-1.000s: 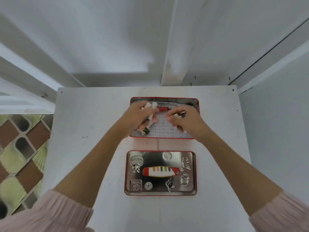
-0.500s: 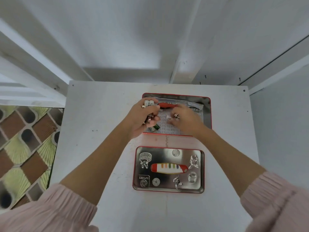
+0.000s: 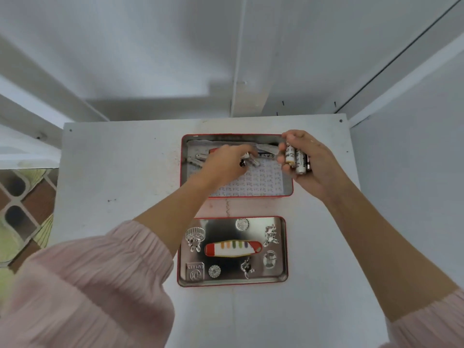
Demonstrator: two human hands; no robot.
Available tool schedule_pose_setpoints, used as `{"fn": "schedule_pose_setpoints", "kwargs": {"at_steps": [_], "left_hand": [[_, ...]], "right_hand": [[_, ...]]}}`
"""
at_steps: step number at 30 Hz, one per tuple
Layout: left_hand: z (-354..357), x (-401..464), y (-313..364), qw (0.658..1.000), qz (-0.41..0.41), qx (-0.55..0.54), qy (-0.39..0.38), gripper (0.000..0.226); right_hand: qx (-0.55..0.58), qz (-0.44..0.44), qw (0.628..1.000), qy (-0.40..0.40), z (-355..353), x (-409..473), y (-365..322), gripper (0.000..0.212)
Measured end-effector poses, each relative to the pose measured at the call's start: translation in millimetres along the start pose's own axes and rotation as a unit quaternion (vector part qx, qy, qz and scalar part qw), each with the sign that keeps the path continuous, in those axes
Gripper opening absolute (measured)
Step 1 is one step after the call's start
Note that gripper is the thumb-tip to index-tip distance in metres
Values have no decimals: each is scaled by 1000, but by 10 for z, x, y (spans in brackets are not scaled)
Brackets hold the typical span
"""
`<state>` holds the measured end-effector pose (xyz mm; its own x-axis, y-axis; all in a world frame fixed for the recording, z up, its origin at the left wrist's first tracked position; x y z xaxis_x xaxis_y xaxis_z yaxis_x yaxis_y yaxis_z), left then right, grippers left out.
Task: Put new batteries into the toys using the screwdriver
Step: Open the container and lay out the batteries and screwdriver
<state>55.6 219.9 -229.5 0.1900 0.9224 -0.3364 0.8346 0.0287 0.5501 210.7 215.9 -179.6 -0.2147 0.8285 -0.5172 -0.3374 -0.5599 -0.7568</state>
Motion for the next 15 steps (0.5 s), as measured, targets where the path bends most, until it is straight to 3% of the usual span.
{"fn": "schedule_pose_setpoints", "kwargs": {"at_steps": [10, 13, 15], "left_hand": [[146, 49, 96, 974, 41, 224, 17, 29], [121, 36, 77, 977, 33, 211, 8, 35], [98, -4, 65, 993, 4, 113, -12, 31]], "right_hand": [[0, 12, 1000, -7, -72, -10, 60, 11], [2, 18, 1000, -15, -32, 17, 107, 11], [-1, 16, 1000, -14, -5, 33, 126, 17]]}}
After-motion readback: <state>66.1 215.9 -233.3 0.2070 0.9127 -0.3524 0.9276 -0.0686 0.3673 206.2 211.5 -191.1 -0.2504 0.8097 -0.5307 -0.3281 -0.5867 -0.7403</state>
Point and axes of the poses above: each hand's wrist, its own x-axis towards the middle knuckle, its own z-axis out of the palm, y = z × x, the point moved 5 cm from there along x, towards the middle knuckle, and after that the axes turned 4 degrees about -z, right-handed, at the moved point
